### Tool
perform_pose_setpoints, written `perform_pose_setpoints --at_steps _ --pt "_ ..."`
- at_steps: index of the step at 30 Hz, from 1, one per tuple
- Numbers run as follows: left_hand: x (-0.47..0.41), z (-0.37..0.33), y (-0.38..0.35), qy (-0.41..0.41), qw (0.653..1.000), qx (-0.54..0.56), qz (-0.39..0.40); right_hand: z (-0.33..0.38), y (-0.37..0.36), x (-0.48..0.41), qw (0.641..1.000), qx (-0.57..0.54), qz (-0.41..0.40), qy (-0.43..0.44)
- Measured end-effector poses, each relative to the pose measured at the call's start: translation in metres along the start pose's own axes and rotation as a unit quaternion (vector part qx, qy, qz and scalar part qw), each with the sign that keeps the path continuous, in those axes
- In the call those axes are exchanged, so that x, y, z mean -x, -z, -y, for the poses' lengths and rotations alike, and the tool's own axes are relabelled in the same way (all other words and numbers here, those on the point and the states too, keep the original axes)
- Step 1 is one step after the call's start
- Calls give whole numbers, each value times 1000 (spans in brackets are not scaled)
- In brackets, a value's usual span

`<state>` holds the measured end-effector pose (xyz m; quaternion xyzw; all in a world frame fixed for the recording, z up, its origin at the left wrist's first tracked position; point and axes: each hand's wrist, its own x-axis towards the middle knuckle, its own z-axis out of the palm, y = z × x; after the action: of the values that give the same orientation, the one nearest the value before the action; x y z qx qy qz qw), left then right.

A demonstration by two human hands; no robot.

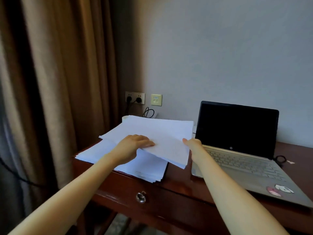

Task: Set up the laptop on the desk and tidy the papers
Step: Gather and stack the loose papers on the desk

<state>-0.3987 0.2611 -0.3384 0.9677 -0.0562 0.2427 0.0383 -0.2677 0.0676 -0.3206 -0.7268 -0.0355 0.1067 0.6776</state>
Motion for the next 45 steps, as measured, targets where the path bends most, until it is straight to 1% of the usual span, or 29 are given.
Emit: perform_pose_setpoints --at_steps 5,10,14,18,20,22,25,26,27,28,30,32,34,37,39,41,42,43,45 --pt "24 19 4 35 999 -9 20 -10 -32 3 999 22 35 -8" --pt "41 26 0 85 994 -18 73 -19 -53 5 997 43 51 -27" --pt "47 40 -3 100 988 -13 119 -27 -67 0 994 73 73 -46" --pt "51 46 -11 109 983 9 146 -40 -69 -13 991 113 57 -51" --pt "49 46 -10 143 975 44 166 -41 -66 -18 986 153 50 -38" --pt "43 45 -3 172 958 82 215 -37 -61 -17 978 198 55 -27" --pt "27 39 16 186 918 90 338 -33 -54 -18 959 276 58 -4" --pt "20 35 21 191 906 89 366 -31 -51 -19 951 303 55 4" --pt "11 32 23 191 902 82 378 -30 -48 -21 941 333 53 17" --pt "2 28 24 186 905 70 375 -28 -44 -23 928 367 52 37" --pt "-16 17 22 177 924 59 335 -24 -35 -29 902 420 52 79" --pt "-35 8 15 177 936 102 287 -21 -25 -33 885 449 50 111" --pt "-56 -2 5 169 939 154 258 -19 -12 -41 872 470 40 129" --pt "-88 -16 -15 150 938 199 239 -19 5 -57 850 506 42 141" --pt "-107 -24 -30 152 931 244 223 -20 15 -68 837 525 43 148" --pt "-126 -28 -48 179 907 316 212 -21 25 -81 829 535 43 154" --pt "-136 -29 -56 203 887 360 206 -20 29 -88 826 539 41 157" --pt "-147 -30 -65 229 861 409 195 -19 33 -94 822 544 37 161" --pt "-168 -32 -81 286 789 520 160 -17 38 -105 808 561 33 176"
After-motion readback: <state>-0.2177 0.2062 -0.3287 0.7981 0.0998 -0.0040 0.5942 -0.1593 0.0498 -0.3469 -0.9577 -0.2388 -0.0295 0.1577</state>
